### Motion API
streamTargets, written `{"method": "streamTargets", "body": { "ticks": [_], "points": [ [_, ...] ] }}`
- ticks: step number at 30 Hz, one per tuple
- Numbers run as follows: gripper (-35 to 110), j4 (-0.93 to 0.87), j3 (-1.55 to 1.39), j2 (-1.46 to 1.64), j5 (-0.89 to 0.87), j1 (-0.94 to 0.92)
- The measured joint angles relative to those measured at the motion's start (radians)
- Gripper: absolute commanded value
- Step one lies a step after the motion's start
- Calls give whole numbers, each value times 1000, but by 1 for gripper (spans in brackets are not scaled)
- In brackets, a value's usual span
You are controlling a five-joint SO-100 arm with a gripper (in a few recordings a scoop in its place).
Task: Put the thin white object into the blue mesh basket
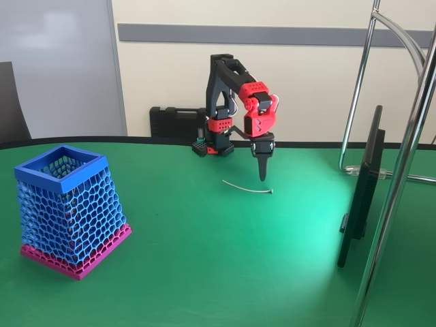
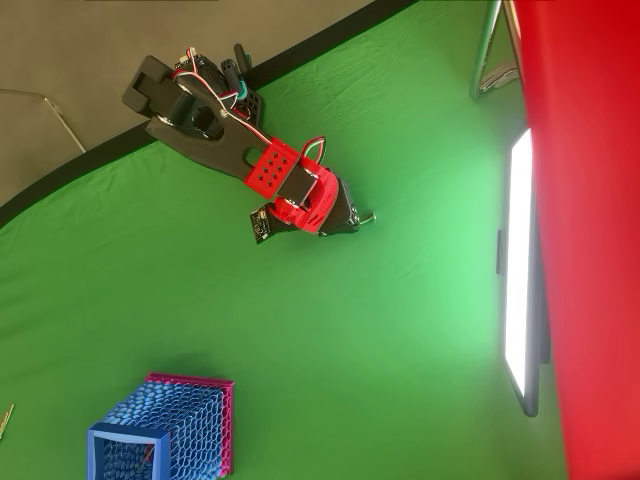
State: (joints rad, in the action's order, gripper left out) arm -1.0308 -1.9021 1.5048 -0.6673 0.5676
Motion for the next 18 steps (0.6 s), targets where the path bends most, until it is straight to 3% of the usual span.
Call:
{"method": "streamTargets", "body": {
  "ticks": [18],
  "points": [
    [16, -5, 124, -150, -8, 9]
  ]
}}
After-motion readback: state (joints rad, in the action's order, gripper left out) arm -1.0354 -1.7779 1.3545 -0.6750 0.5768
